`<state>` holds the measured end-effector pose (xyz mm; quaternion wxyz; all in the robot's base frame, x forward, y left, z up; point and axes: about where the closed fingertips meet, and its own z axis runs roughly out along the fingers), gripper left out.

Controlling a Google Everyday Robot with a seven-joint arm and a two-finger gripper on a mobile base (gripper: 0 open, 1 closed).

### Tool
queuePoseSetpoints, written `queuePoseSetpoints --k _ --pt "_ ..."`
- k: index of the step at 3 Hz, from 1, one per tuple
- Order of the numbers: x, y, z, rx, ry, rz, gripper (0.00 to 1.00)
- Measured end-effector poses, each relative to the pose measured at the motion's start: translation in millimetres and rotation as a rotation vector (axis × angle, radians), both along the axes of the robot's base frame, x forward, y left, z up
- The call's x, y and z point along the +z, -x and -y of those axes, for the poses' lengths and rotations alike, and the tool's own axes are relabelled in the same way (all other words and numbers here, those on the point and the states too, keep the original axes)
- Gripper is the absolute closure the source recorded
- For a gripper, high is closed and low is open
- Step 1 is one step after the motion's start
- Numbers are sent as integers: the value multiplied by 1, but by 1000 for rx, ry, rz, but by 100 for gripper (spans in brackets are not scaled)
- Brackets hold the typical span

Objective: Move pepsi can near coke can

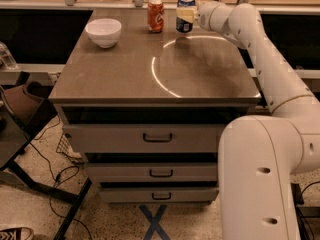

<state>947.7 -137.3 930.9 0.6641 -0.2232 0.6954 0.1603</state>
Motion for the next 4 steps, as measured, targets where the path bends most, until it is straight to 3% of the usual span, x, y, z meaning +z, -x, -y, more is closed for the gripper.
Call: queuePoseSetpoints --k 2,3,4 --pt "-3 -1 -6 7 -1 -4 13" --pt "-4 -2 -9 11 -1 -5 0" --pt "-4 -2 -10 11 -1 -5 0"
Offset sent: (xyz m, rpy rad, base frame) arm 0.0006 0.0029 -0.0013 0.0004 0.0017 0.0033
